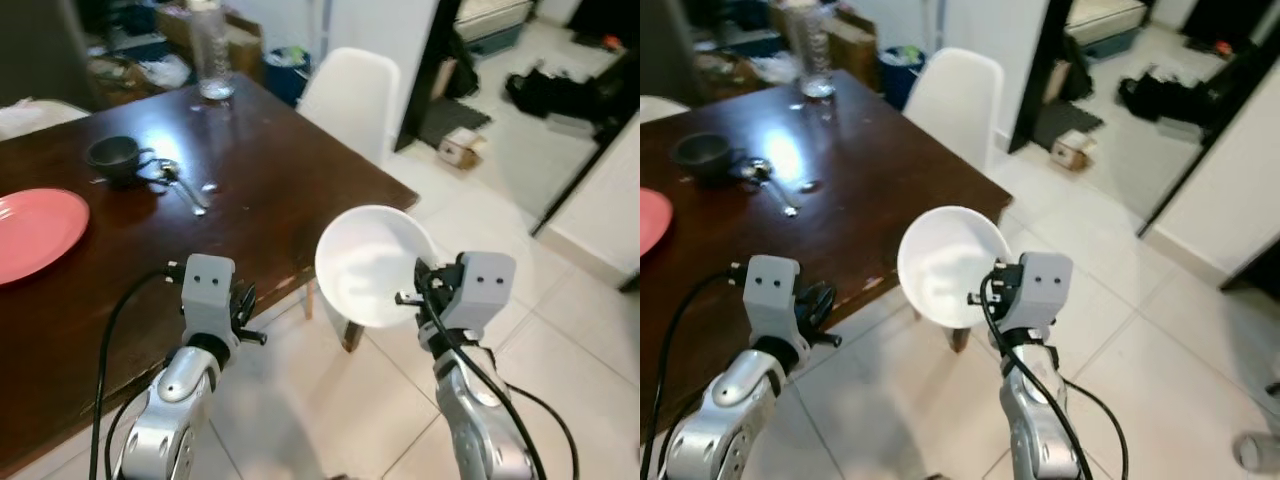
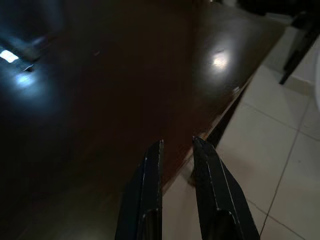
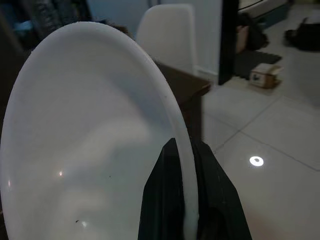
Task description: Setting the table
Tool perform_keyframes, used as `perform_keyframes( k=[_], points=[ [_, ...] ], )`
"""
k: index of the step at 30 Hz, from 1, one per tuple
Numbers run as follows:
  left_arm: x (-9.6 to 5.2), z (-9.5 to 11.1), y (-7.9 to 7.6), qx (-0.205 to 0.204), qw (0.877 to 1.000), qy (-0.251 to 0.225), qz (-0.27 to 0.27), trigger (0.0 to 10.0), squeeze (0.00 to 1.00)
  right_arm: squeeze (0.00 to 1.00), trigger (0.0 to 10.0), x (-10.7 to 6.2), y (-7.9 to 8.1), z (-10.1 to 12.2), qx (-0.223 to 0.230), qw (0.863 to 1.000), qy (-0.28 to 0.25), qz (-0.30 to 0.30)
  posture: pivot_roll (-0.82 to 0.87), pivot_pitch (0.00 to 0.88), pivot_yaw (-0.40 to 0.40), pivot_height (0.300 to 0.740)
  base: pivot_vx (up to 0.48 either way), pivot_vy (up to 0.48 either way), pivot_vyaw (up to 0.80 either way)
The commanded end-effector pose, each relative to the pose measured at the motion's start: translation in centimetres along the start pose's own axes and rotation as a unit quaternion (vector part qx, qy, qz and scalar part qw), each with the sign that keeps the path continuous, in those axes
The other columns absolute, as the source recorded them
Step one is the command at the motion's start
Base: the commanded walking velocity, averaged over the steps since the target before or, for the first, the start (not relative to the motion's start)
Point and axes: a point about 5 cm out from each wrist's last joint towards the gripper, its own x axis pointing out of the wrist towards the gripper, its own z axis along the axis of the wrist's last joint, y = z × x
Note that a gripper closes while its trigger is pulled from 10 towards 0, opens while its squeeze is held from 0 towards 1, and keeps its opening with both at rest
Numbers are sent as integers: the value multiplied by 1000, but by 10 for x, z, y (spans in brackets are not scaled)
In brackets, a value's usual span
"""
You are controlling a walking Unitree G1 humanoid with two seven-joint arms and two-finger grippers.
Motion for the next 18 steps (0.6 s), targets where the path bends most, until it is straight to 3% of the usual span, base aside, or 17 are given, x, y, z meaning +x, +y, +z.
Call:
perform_keyframes(
  k=[1, 18],
  points=[
    [-1, -6, -1, 0, 1000, 13, 1, 10000, 0, 0, 10000, -1, -1, -2, 3, 1000, 6, -1, -113, 18, 49, 740, 0, 0, -800],
    [-2, -9, 1, -1, 1000, 16, 2, 10000, 0, 0, 10000, -1, -1, -4, 2, 1000, 10, 0, -113, 18, 48, 740, 0, 0, -800]
  ],
)
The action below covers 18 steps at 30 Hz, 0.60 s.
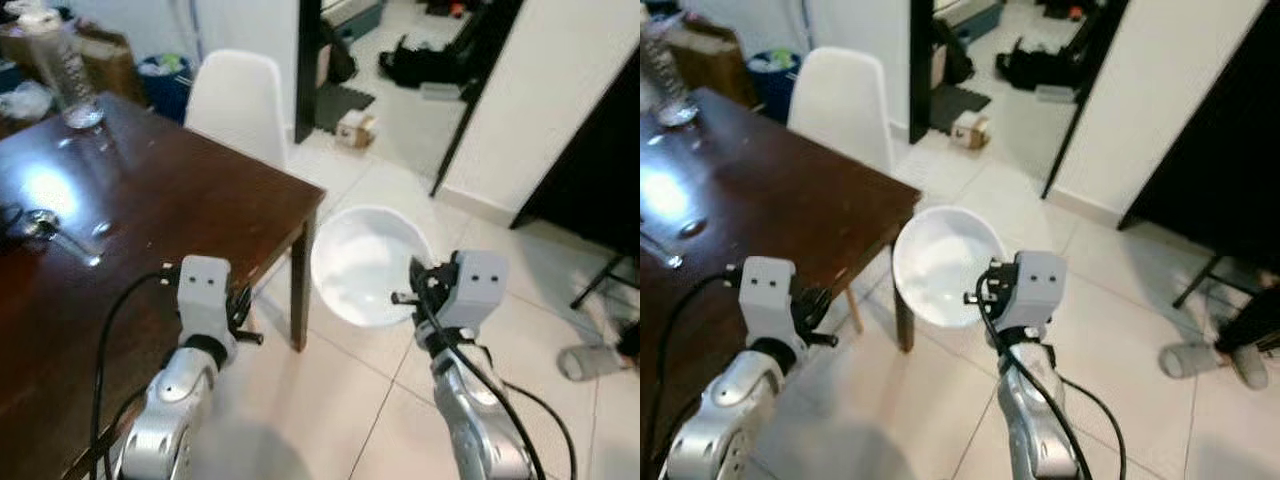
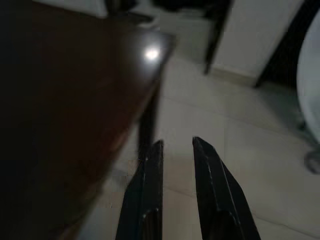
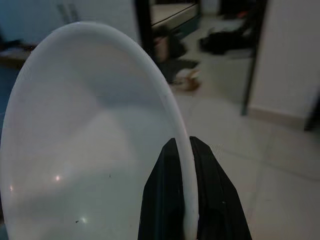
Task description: Setting the table
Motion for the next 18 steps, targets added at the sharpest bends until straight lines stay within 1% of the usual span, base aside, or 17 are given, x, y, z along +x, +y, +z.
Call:
perform_keyframes(
  k=[1, 3, 7, 10, 11, 13, 15, 16, 18],
  points=[
    [-3, -9, 4, 4, 1000, 19, 7, 10000, 0, 0, 10000, -3, 1, -7, 6, 1000, 14, 1, -113, 18, 48, 740, 0, 0, -800],
    [-4, -11, 5, 4, 1000, 20, 7, 10000, 0, 0, 10000, -4, 1, -8, 5, 1000, 16, 1, -112, 18, 47, 740, 0, 0, -800],
    [-8, -20, 8, 11, 999, 30, 1, 10000, 0, 0, 10000, -10, -5, -22, -11, 999, 37, 4, -110, 16, 46, 740, 0, 0, -800],
    [-10, -29, 8, 13, 999, 36, -3, 10000, 0, 0, 10000, -16, -11, -38, -40, 998, 56, 15, -111, 13, 46, 740, 0, 0, -800],
    [-11, -33, 9, 25, 999, 33, -6, 10000, 0, 0, 10000, -21, -15, -46, -47, 996, 67, 17, -111, 13, 46, 740, 0, 0, -800],
    [-12, -37, 9, 40, 999, 31, -8, 10000, 0, 0, 10000, -24, -18, -50, -46, 996, 72, 18, -109, 10, 48, 740, 0, 0, -800],
    [-13, -39, 10, 43, 999, 32, -9, 10000, 0, 0, 10000, -25, -18, -52, -47, 996, 74, 18, -109, 10, 48, 740, 0, 0, -800],
    [-14, -46, 13, 55, 998, 27, 2, 10000, 0, 0, 10000, -29, -20, -56, -55, 995, 75, 19, -113, 7, 46, 740, 0, 0, -800],
    [-14, -48, 15, 61, 998, 26, 6, 10000, 0, 0, 10000, -30, -20, -58, -57, 995, 76, 19, -113, 7, 46, 740, 0, 0, -800]
  ],
)
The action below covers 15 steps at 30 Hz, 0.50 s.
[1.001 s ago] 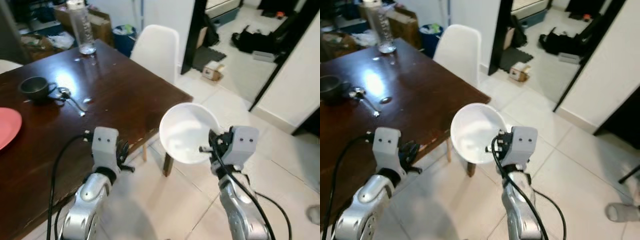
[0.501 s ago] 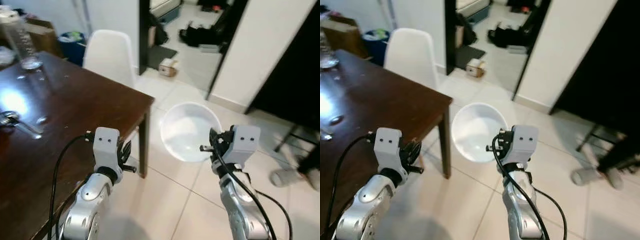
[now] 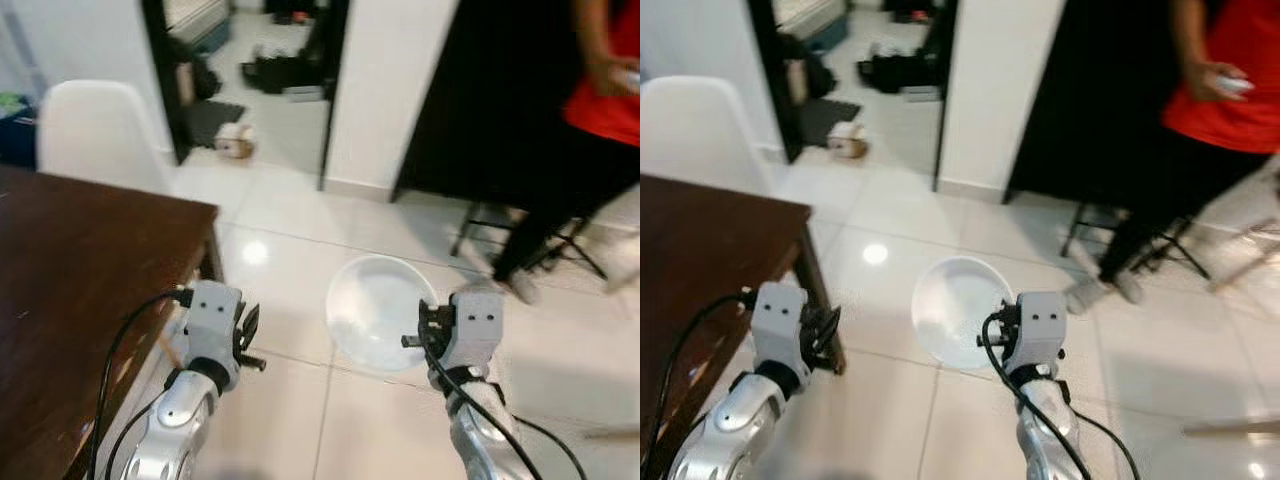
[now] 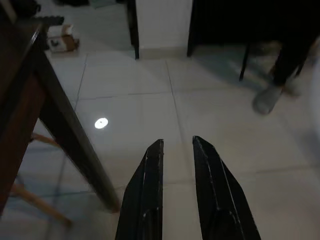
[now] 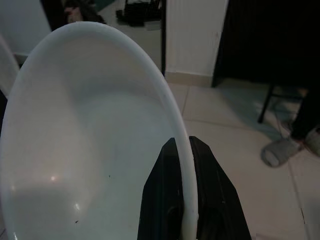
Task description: Setting the table
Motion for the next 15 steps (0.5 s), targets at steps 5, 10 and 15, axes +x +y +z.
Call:
perform_keyframes(
  k=[5, 10, 15],
  points=[
    [-1, -7, 1, 38, 999, -24, 18, 10000, 0, 0, 10000, -3, 0, -9, -10, 1000, 2, 6, -117, 4, 45, 740, 0, 0, -800],
    [1, -4, 1, 51, 997, -44, 27, 10000, 0, 0, 10000, -3, 0, -9, -18, 1000, -7, 9, -117, 4, 45, 740, 0, 0, -800],
    [2, -5, -1, 44, 998, -46, 23, 10000, 0, 0, 10000, -3, 2, -9, -19, 1000, -10, 13, -118, 0, 45, 740, 0, 0, -800]
  ],
)
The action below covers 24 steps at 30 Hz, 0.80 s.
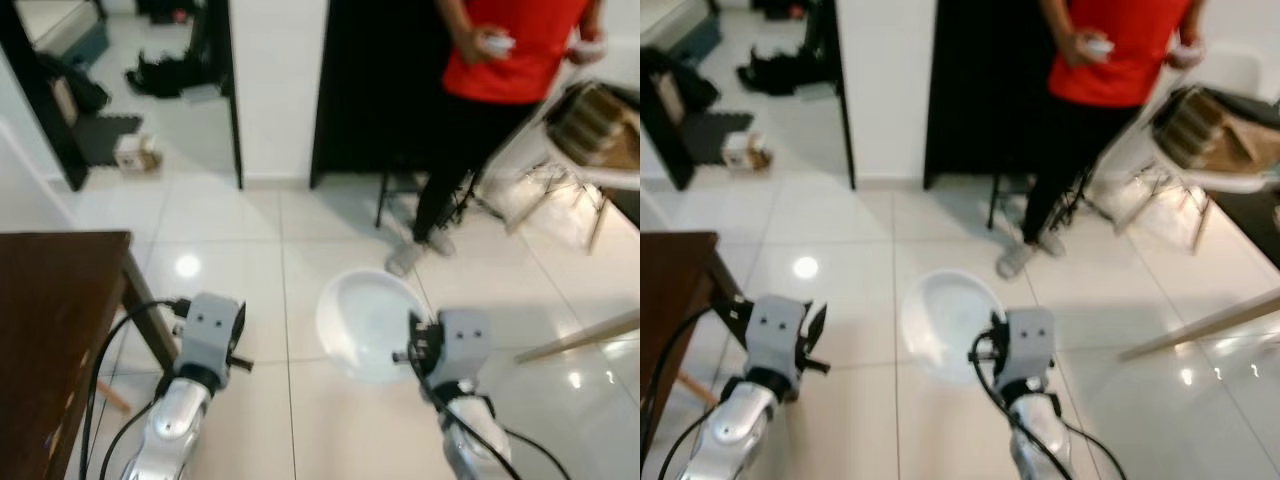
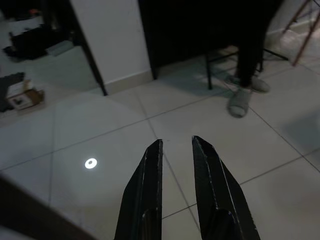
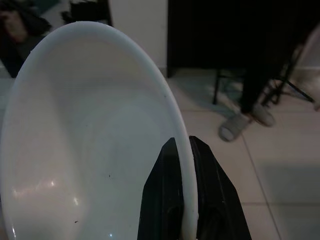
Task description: Setting the table
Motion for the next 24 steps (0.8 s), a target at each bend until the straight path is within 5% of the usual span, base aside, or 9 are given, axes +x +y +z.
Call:
perform_keyframes(
  k=[1, 24],
  points=[
    [-1, -3, -4, -2, 1000, 2, -8, 10000, 0, 0, 10000, 0, -5, 1, -3, 1000, -5, -7, -117, 0, 45, 740, 0, 0, -800],
    [-2, -11, -6, -10, 1000, 8, -10, 10000, 0, 0, 10000, 0, -5, -3, -1, 1000, -3, -10, -115, 6, 43, 740, 0, 0, -800]
  ],
)
